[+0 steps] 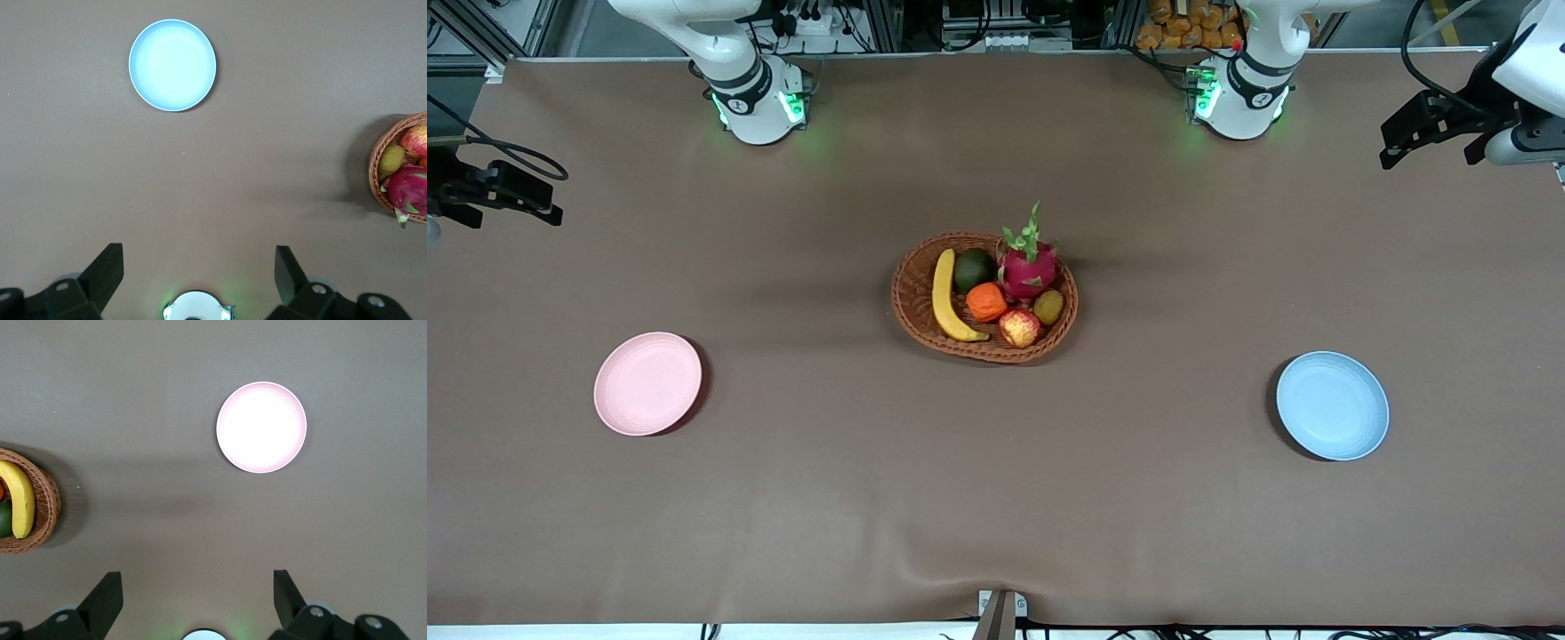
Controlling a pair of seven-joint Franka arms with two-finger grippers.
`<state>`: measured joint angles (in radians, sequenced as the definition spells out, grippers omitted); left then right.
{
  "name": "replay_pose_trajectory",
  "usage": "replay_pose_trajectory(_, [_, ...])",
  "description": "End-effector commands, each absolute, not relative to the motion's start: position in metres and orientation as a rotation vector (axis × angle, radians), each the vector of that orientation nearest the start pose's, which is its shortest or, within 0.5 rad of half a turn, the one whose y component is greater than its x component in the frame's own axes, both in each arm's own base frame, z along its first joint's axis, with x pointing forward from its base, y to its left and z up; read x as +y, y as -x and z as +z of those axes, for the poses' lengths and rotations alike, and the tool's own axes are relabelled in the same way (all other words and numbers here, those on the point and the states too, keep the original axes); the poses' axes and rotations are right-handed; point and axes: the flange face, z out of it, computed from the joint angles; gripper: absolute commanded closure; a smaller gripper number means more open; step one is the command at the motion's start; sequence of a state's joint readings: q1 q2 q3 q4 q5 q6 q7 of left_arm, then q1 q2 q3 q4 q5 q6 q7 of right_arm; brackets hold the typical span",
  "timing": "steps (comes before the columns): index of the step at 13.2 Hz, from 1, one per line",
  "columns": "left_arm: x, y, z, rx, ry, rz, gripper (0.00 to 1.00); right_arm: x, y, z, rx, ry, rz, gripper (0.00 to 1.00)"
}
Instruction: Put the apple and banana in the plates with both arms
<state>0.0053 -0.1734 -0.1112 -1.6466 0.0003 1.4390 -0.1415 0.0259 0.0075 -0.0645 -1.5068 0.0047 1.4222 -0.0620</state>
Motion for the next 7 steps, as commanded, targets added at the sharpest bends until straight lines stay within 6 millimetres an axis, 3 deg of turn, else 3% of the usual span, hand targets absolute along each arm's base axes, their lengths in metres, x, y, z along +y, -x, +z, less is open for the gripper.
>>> replay_pose_trajectory(1, [-0.065, -0.486, 0.664, -0.047, 3.120, 0.082, 0.00, -0.016, -0.541, 0.631, -0.065, 3.133, 0.168, 0.00])
replay_pose_trajectory(2, [-0.078, -0.495, 0.652, -0.013, 3.125, 0.105, 0.00, -0.015, -0.541, 0.631, -0.067, 3.133, 0.166, 0.00])
replay_pose_trajectory(4, [-0.122, -0.518, 0.620, -0.014, 3.129, 0.094, 0.00, -0.009, -0.542, 0.630, -0.084, 3.134, 0.164, 0.00])
replay_pose_trajectory(7, [-0.189, -0.557, 0.542, -0.165, 3.142, 0.133, 0.00, -0.002, -0.544, 0.626, -0.101, 3.134, 0.176, 0.00])
